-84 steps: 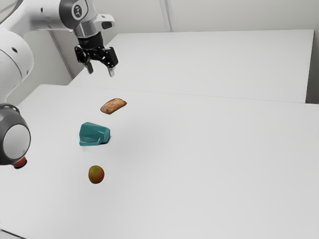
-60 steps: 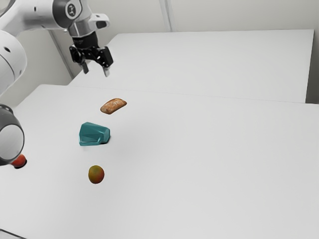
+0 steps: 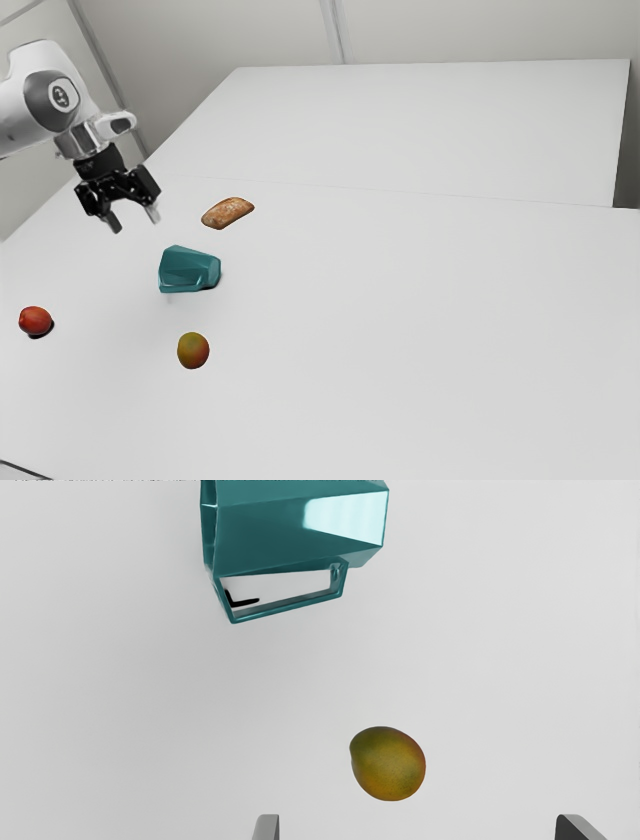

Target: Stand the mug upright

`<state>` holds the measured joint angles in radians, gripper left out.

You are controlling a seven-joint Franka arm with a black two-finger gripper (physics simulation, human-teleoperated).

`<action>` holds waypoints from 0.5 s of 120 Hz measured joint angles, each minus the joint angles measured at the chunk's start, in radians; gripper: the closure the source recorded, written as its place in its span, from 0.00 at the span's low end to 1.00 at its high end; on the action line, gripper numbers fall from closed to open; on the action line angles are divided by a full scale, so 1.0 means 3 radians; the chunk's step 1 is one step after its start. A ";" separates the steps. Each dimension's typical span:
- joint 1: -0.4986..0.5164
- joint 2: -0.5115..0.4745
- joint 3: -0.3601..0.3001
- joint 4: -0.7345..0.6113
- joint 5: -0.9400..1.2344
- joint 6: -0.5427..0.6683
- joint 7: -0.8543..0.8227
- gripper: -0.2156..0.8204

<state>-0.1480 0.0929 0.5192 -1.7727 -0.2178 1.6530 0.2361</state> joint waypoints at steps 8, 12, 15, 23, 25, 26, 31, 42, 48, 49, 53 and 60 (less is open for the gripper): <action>0.0021 0.0013 0.0039 -0.0079 -0.0126 0.0107 0.0127 0.21; 0.0026 0.0027 0.0051 -0.0107 -0.0182 0.0162 0.0194 0.21; 0.0030 0.0049 0.0063 -0.0120 -0.0227 0.0206 0.0247 0.21; 0.0057 0.0122 0.0078 -0.0135 -0.0333 0.0315 0.0389 0.21; 0.0065 0.0145 0.0080 -0.0137 -0.0358 0.0343 0.0425 0.21; 0.0069 0.0157 0.0081 -0.0137 -0.0371 0.0356 0.0443 0.21; 0.0093 0.0219 0.0086 -0.0140 -0.0449 0.0427 0.0537 0.21; 0.0143 0.0326 0.0103 -0.0141 -0.0589 0.0562 0.0746 0.21; 0.0171 0.0371 0.0110 -0.0150 -0.0649 0.0648 0.0866 0.21; 0.0174 0.0378 0.0111 -0.0152 -0.0661 0.0662 0.0886 0.21; 0.0187 0.0403 0.0114 -0.0164 -0.0711 0.0713 0.0966 0.21; 0.0216 0.0448 0.0118 -0.0188 -0.0798 0.0790 0.1100 0.21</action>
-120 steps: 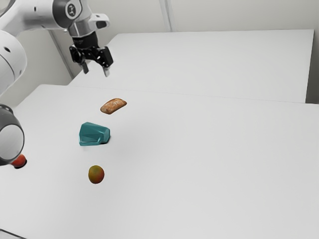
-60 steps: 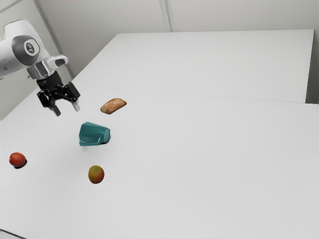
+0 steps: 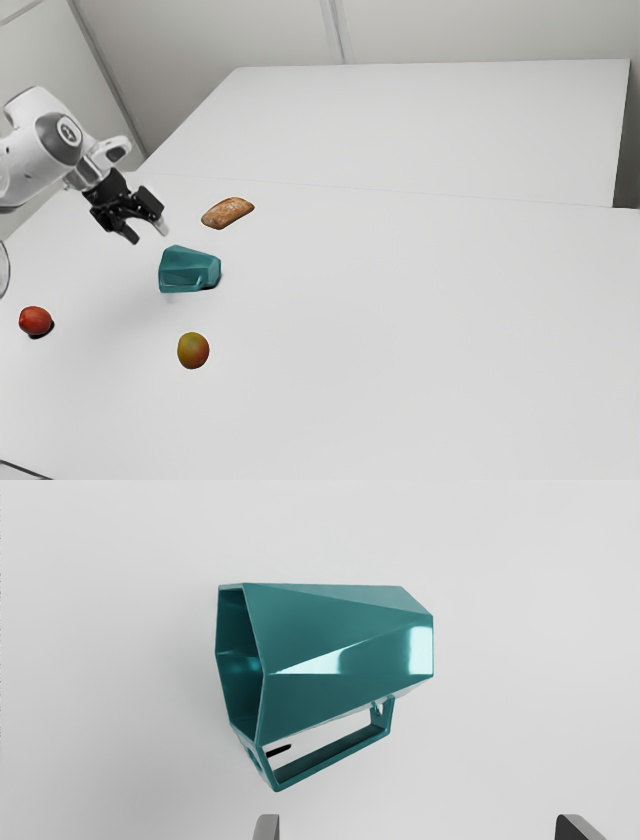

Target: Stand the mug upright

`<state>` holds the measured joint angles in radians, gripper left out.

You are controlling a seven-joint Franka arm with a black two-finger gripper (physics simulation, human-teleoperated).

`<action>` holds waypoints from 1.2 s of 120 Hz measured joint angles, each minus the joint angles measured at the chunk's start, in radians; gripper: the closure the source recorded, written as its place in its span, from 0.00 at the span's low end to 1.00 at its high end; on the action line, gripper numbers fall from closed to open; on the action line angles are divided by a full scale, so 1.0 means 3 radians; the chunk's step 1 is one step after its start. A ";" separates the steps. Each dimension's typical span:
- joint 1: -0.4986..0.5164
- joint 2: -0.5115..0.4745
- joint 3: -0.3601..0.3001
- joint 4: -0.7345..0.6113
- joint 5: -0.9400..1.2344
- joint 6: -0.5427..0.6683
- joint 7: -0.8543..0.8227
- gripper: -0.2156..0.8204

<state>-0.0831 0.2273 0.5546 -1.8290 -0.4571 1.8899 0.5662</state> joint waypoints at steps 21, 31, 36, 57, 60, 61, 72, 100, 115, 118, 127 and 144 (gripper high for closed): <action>0.0145 0.0119 0.0005 -0.0061 -0.0252 0.0135 0.0374 0.21; 0.0222 0.0184 0.0007 -0.0065 -0.0399 0.0168 0.0550 0.21; 0.0259 0.0208 0.0007 -0.0066 -0.0464 0.0181 0.0636 0.21; 0.0403 0.0304 0.0004 -0.0066 -0.0655 0.0210 0.0953 0.21; 0.0414 0.0331 0.0005 -0.0065 -0.0690 0.0212 0.0994 0.21; 0.0418 0.0341 0.0005 -0.0064 -0.0702 0.0213 0.1008 0.21; 0.0467 0.0434 0.0005 -0.0055 -0.0834 0.0209 0.1150 0.21; 0.0541 0.0598 0.0002 -0.0013 -0.1131 0.0188 0.1465 0.21; 0.0551 0.0659 0.0002 -0.0007 -0.1363 0.0154 0.1613 0.21; 0.0553 0.0673 0.0002 -0.0002 -0.1410 0.0140 0.1640 0.21; 0.0565 0.0725 0.0002 0.0012 -0.1557 0.0082 0.1716 0.21; 0.0579 0.0810 0.0002 0.0027 -0.1798 -0.0047 0.1839 0.21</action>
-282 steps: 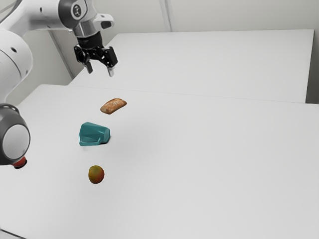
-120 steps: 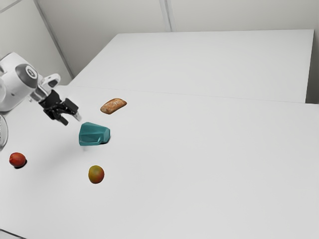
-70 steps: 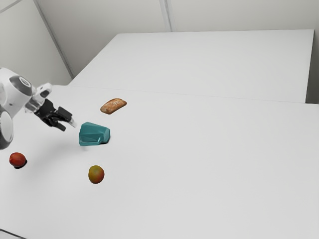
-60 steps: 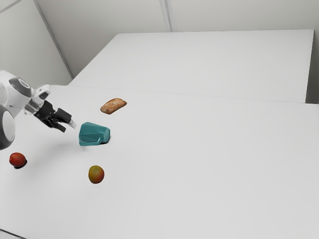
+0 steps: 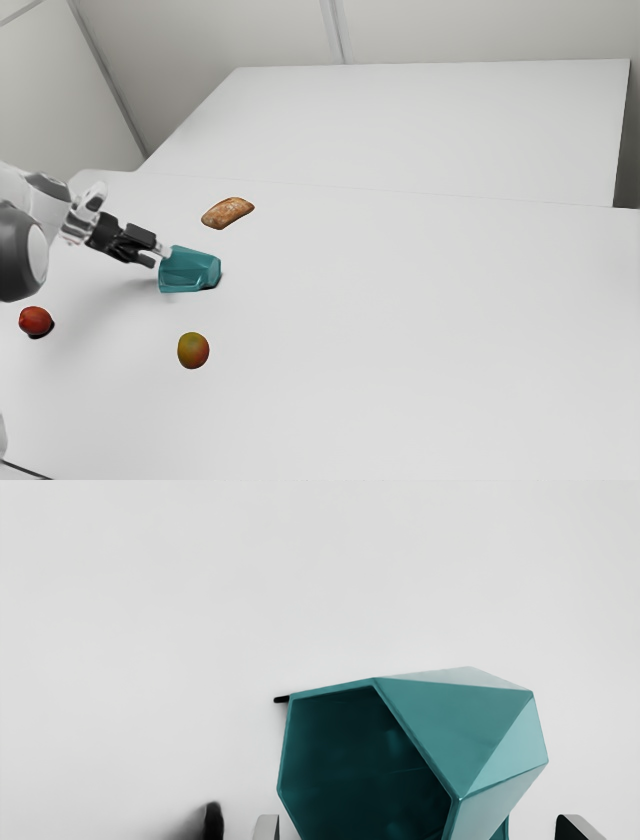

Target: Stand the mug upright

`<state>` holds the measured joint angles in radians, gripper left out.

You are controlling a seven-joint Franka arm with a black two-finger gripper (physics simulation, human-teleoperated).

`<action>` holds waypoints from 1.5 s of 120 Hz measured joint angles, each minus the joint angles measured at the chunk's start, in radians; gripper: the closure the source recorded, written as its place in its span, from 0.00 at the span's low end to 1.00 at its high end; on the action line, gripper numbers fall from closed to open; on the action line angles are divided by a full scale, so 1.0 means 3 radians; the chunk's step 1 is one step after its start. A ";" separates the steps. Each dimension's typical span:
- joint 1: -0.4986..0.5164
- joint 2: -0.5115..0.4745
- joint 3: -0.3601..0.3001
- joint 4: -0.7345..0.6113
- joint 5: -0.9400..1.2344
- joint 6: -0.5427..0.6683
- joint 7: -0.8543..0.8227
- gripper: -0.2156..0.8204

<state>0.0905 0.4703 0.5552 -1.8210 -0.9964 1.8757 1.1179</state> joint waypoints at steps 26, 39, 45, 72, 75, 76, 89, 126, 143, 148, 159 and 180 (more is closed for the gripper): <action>0.0028 0.0086 0.0000 0.0005 -0.0291 -0.0227 0.0140 0.21; 0.0037 0.0141 0.0000 0.0005 -0.0415 -0.0334 0.0192 0.21; 0.0040 0.0161 0.0000 0.0006 -0.0468 -0.0380 0.0214 0.21; 0.0049 0.0238 0.0000 0.0006 -0.0672 -0.0559 0.0289 0.21; 0.0052 0.0243 0.0000 0.0008 -0.0686 -0.0573 0.0296 0.21; 0.0052 0.0245 0.0000 0.0007 -0.0690 -0.0577 0.0298 0.21; 0.0060 0.0259 0.0000 0.0006 -0.0746 -0.0637 0.0324 0.24; 0.0066 0.0282 0.0000 0.0023 -0.0846 -0.0756 0.0377 0.44; 0.0066 0.0282 0.0000 0.0025 -0.0885 -0.0791 0.0394 0.56; 0.0066 0.0282 0.0000 0.0025 -0.0893 -0.0798 0.0398 0.60; 0.0065 0.0282 0.0000 0.0024 -0.0902 -0.0807 0.0406 0.67; 0.0065 0.0282 0.0000 0.0017 -0.0913 -0.0815 0.0418 0.83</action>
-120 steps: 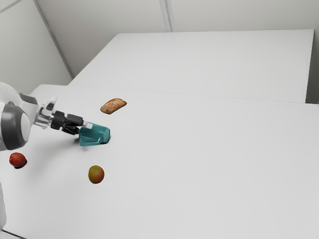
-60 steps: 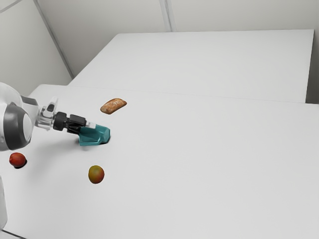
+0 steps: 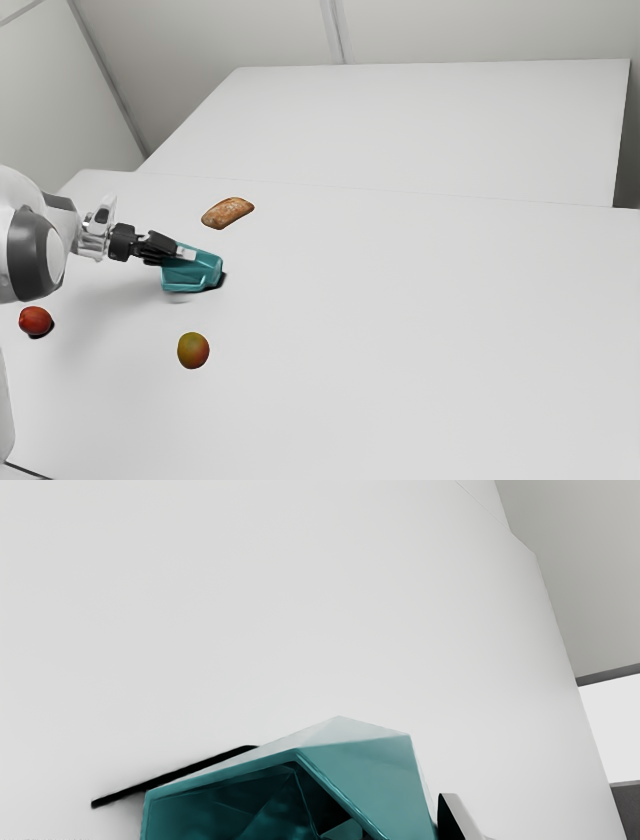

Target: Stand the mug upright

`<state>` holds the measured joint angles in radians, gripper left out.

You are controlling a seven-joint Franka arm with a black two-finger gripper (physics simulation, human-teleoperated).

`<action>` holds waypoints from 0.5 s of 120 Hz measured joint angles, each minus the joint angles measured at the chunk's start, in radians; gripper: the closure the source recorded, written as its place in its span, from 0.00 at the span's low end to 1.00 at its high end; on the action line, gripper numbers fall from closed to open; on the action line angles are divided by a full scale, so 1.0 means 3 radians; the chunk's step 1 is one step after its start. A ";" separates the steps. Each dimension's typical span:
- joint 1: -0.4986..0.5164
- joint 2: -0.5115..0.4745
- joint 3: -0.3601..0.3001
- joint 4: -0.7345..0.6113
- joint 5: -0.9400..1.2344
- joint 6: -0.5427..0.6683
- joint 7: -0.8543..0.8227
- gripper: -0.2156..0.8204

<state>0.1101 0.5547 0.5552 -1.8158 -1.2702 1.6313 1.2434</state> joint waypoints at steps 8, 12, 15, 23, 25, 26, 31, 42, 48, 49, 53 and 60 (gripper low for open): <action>0.0000 0.0000 0.0000 -0.0002 -0.0001 0.0001 0.0004 0.87; -0.0004 -0.0003 0.0000 -0.0002 -0.0003 0.0003 0.0006 0.88; -0.0008 -0.0006 0.0000 -0.0004 -0.0004 0.0004 0.0007 0.88; -0.0021 -0.0023 0.0000 -0.0007 -0.0005 0.0008 0.0010 0.89; -0.0025 -0.0030 0.0000 -0.0007 -0.0005 0.0010 0.0011 0.90; -0.0027 -0.0033 0.0000 -0.0007 -0.0006 0.0010 0.0012 0.90; -0.0037 -0.0060 -0.0001 -0.0008 -0.0007 0.0017 0.0014 0.92; -0.0067 -0.0145 -0.0006 -0.0011 -0.0004 0.0036 0.0021 0.93; -0.0090 -0.0194 -0.0013 -0.0012 -0.0001 0.0044 0.0024 0.93; -0.0093 -0.0204 -0.0016 -0.0013 0.0000 0.0046 0.0025 0.93; -0.0104 -0.0245 -0.0026 -0.0019 0.0004 0.0060 0.0026 0.93; -0.0139 -0.0318 -0.0047 -0.0031 0.0019 0.0094 0.0027 0.94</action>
<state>0.0682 0.4594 0.5411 -1.8251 -1.2644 1.6596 1.2515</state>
